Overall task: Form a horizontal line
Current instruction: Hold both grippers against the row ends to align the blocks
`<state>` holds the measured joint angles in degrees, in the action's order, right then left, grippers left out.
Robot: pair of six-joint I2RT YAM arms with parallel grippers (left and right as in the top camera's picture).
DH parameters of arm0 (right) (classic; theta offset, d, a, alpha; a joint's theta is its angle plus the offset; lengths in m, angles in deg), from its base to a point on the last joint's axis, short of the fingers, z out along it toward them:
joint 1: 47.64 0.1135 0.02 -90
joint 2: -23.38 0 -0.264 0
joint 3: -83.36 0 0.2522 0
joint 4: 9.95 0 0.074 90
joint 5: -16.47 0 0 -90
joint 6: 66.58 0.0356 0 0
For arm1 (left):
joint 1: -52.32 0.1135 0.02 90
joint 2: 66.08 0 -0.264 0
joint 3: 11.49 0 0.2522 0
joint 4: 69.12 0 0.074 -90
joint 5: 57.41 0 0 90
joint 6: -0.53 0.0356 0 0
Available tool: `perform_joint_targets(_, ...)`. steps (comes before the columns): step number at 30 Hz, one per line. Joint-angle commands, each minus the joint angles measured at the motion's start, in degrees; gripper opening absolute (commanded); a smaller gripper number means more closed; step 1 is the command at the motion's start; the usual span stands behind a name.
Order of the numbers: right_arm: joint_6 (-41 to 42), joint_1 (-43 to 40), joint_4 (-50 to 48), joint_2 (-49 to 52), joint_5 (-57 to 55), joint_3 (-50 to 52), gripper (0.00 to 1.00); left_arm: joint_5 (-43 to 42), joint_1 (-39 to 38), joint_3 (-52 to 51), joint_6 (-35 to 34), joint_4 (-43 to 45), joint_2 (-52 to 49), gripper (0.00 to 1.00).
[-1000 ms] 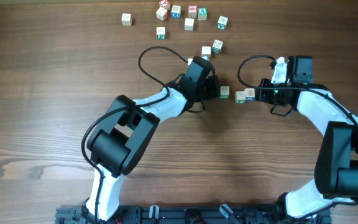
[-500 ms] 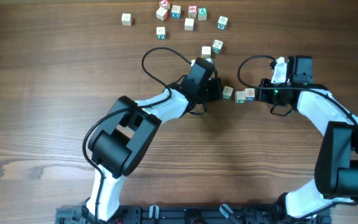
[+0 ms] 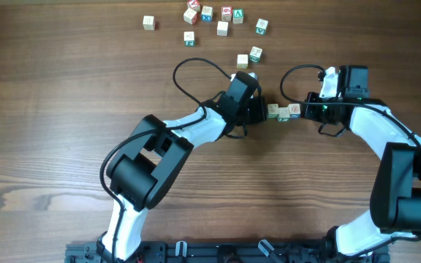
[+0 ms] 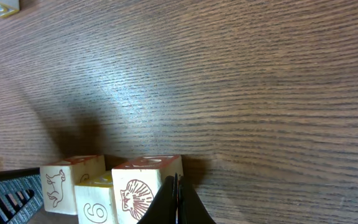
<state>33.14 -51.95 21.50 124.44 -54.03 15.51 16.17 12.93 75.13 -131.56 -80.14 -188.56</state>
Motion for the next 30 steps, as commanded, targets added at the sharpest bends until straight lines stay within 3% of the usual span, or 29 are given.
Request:
perform_joint_targets(1,-0.92,0.22,-0.09,0.87,1.55,0.20,0.04,-1.14,-0.35,0.13,1.38,0.04,-1.09,0.04)
perform_joint_targets(17,-0.48,0.22,0.52,0.87,-3.37,0.20,0.04,-1.09,-0.35,0.13,1.38,0.04,-1.09,0.04)
perform_joint_targets(30,2.45,0.22,1.66,0.87,1.62,0.20,0.04,-1.09,-0.35,0.13,1.38,0.04,-1.09,0.04)
